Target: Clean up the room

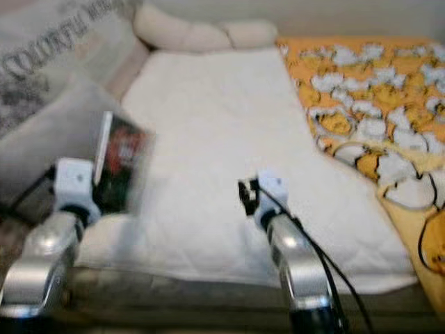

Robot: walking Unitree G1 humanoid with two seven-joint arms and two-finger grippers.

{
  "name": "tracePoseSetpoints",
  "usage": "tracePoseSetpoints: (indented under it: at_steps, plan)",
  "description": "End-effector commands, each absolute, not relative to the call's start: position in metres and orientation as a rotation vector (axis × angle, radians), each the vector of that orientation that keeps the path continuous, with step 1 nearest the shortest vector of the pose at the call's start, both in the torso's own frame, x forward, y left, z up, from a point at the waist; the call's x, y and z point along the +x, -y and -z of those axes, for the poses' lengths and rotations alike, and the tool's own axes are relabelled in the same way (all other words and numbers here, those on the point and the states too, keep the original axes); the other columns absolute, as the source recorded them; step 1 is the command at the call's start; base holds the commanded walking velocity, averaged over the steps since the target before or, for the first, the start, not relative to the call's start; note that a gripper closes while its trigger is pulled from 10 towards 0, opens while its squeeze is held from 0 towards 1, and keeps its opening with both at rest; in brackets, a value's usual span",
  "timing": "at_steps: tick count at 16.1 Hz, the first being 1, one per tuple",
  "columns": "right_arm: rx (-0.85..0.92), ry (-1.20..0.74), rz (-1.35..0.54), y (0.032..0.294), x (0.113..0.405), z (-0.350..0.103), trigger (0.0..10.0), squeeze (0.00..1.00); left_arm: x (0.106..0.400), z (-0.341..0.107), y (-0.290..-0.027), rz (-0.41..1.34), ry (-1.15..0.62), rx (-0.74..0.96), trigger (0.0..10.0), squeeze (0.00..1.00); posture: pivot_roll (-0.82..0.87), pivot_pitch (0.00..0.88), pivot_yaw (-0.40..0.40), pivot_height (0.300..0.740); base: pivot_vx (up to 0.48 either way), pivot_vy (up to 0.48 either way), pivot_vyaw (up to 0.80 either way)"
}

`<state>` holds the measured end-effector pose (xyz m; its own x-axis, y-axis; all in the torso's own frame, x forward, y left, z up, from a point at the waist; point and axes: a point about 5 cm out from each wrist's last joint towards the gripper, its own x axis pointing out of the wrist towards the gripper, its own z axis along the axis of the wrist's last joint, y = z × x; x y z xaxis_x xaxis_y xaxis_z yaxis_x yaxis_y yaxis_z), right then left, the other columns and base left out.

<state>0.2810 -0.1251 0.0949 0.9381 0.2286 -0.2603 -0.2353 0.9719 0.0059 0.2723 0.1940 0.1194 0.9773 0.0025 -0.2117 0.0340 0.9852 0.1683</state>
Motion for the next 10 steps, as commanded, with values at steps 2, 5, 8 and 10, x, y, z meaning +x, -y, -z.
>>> tracePoseSetpoints:
  at_steps: [2,5,8,10]
  plan:
    - [-0.019,-0.242,-0.275,0.1131,0.2823,-0.1005,10.0,0.0,0.2725,-0.1297,-0.2071,-0.033,-0.173,0.199,10.0,0.0,-0.03,0.0,0.042,0.74,0.317,0.0,0.0]
    - [-0.021,-0.241,-0.279,0.1128,0.2826,-0.1007,10.0,0.0,0.2729,-0.1303,-0.208,-0.035,-0.171,0.202,10.0,0.0,-0.03,0.0,0.043,0.74,0.315,0.0,0.0]
    - [-0.021,-0.234,-0.284,0.1123,0.283,-0.1023,10.0,0.0,0.2737,-0.1313,-0.2088,-0.038,-0.172,0.205,10.0,0.0,-0.03,0.0,0.045,0.74,0.299,0.0,0.0]
    - [-0.023,-0.205,-0.35,0.1089,0.2831,-0.1093,10.0,0.0,0.2754,-0.1281,-0.2018,0.024,-0.199,0.192,10.0,0.0,-0.03,0.0,0.046,0.74,0.0,0.0,0.0]
